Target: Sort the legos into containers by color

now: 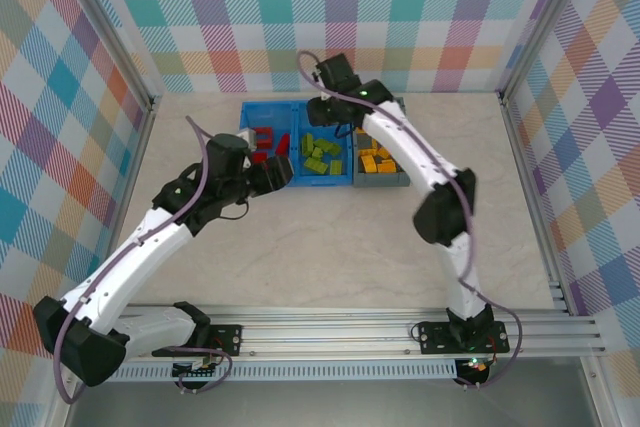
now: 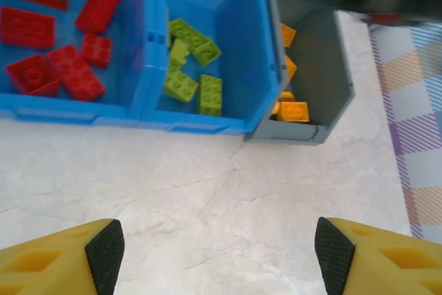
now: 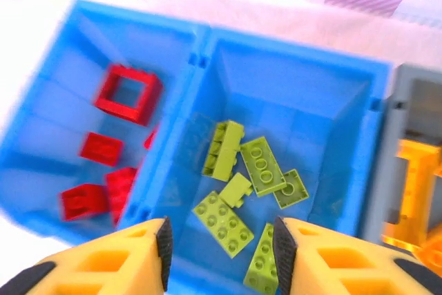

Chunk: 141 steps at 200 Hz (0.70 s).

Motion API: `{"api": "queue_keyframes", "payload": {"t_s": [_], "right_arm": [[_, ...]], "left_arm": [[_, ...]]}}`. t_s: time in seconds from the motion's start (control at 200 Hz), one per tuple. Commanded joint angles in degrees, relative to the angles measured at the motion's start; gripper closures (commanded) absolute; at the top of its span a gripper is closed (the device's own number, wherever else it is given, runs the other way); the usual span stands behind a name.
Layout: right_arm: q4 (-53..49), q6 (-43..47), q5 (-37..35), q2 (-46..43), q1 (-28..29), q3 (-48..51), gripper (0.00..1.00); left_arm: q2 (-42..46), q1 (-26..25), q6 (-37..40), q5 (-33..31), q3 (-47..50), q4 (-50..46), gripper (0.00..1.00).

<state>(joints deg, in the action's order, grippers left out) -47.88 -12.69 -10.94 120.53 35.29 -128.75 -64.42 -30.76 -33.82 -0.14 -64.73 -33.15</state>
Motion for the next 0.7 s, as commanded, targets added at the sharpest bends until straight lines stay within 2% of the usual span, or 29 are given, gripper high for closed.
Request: {"api": "queue_keyframes", "payload": {"t_s": [0.0,0.045,0.07,0.09,0.145,0.15,0.16,0.175,0.26,0.345,0.44,0.475,0.555,0.625,0.7], "right_arm": [[8.3,-0.6,-4.1,-16.4,-0.3,15.0,0.53],[10.1,-0.8,-5.6,-22.6,-0.5,22.3,0.48],[10.8,-1.1,-6.5,-26.2,-0.6,26.0,0.43],[11.4,-1.4,-7.2,-28.9,-0.8,29.2,0.38],[12.3,-2.3,-9.4,-36.2,-1.7,37.5,0.18],[12.3,-2.4,-9.6,-36.9,-1.8,38.2,0.16],[12.3,-2.6,-10.2,-38.2,-1.9,39.6,0.04],[12.3,-2.9,-10.9,-40.0,-2.3,41.6,0.0],[11.7,-4.7,-15.0,-49.8,-4.1,52.5,0.0],[12.9,-6.3,-22.3,-59.0,-4.2,62.9,0.0],[12.9,-12.8,-34.3,-67.3,-4.9,73.2,0.0],[13.1,-14.0,-36.4,-69.1,-6.3,76.0,0.0],[20.3,-9.4,-34.7,-72.4,-10.6,83.9,0.0],[33.3,-0.6,-27.5,-74.9,-13.9,94.0,0.0],[45.9,4.8,-22.5,-75.3,-16.4,102.2,0.0]], "left_arm": [[3.4,3.1,-1.0,-2.5,2.7,-6.8,0.21],[4.7,5.3,-1.3,-2.3,3.8,-7.9,0.15],[5.3,6.7,-1.2,-1.7,4.5,-8.3,0.02],[5.7,7.8,-1.1,-1.2,4.9,-8.5,0.0],[7.5,10.0,0.2,-0.8,6.3,-8.6,0.0],[7.6,10.2,0.3,-0.8,6.4,-8.6,0.0],[8.0,10.4,0.8,-1.0,6.7,-8.5,0.0],[8.6,10.6,1.4,-1.5,7.1,-8.4,0.0],[12.4,10.6,5.5,-6.1,9.0,-8.3,0.0],[15.2,10.6,9.7,-12.0,11.0,-8.2,0.0],[15.3,10.6,6.8,-28.9,12.6,-10.2,0.0],[14.9,10.6,6.0,-34.4,13.8,-9.7,0.0],[14.9,10.6,13.6,-37.0,19.8,-1.1,0.0],[14.5,10.8,20.3,-38.8,26.7,8.5,0.0],[12.2,12.2,20.9,-41.6,31.7,15.0,0.0]]}}
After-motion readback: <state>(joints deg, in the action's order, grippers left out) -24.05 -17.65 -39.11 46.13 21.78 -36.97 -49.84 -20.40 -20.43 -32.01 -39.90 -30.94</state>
